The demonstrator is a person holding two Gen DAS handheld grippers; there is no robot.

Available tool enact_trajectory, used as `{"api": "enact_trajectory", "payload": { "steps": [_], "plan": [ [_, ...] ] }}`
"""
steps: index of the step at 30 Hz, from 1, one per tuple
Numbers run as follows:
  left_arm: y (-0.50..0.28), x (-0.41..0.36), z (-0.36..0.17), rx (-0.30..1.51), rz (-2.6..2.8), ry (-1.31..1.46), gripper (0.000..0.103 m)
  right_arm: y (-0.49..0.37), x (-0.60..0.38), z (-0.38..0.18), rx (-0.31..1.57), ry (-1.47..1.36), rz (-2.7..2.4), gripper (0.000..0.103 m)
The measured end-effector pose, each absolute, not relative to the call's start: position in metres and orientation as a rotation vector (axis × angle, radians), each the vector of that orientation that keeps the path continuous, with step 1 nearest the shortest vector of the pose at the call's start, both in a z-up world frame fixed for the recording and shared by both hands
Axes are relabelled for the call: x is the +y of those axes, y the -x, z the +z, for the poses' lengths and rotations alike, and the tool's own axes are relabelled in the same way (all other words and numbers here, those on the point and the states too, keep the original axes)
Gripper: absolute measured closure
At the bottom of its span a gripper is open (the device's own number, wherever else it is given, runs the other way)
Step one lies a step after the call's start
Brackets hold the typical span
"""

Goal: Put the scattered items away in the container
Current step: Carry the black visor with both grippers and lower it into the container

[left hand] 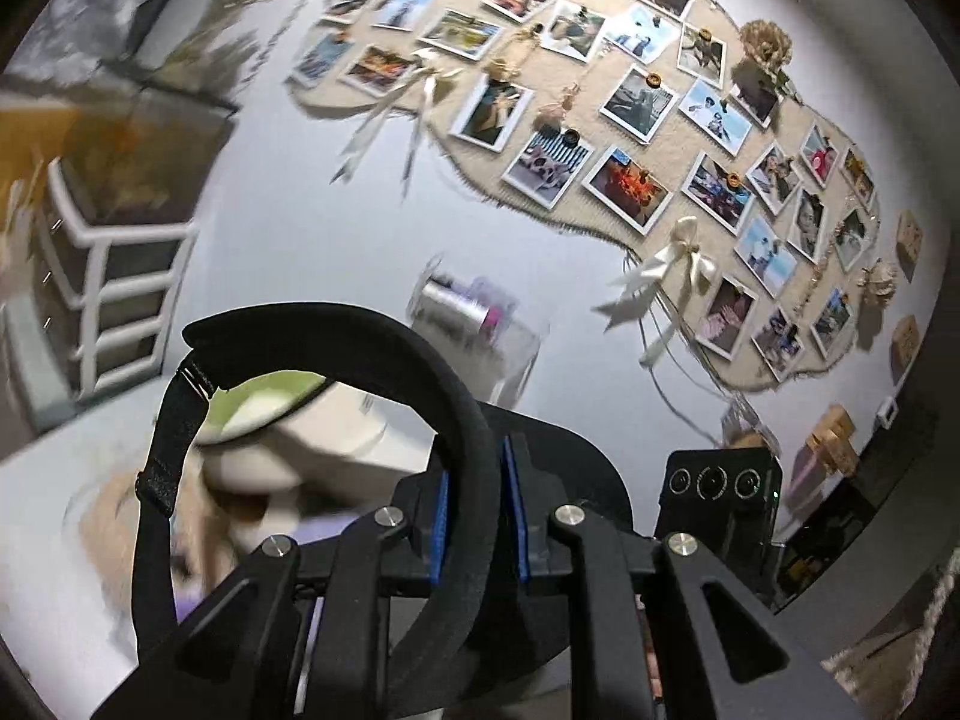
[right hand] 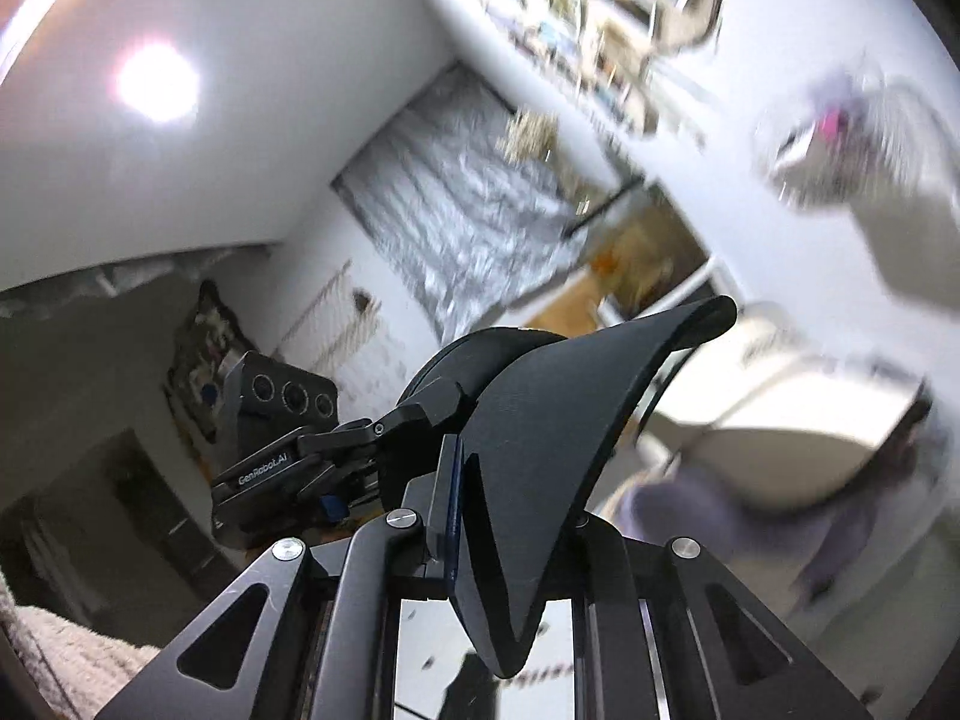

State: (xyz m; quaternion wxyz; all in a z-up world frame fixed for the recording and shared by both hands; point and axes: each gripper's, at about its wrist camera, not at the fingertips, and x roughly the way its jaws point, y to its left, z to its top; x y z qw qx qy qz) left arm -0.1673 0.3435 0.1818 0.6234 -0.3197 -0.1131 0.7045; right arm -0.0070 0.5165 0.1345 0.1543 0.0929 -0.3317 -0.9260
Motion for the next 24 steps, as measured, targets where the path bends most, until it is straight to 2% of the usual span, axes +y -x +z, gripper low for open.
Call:
{"api": "enact_trajectory", "payload": {
  "steps": [5,12,17,21,24],
  "plan": [
    [0.200,0.400,0.183,-0.221,1.628,0.768,0.086,0.020,0.566,0.125,-1.023,-0.198,-2.719,0.087],
    [0.228,0.455,0.154,-0.133,1.661,0.897,0.084,0.043,0.597,0.086,-1.246,-0.176,-2.733,0.087],
    [0.224,0.477,0.149,-0.082,1.646,0.909,0.084,0.034,0.606,0.071,-1.313,-0.135,-2.791,0.085],
    [0.217,0.483,0.133,-0.022,1.656,0.949,0.085,0.030,0.621,0.045,-1.520,-0.236,-2.688,0.082],
    [0.213,0.478,0.121,-0.036,1.637,0.985,0.084,0.026,0.618,0.039,-1.555,-0.284,-2.668,0.081]
  ]
}}
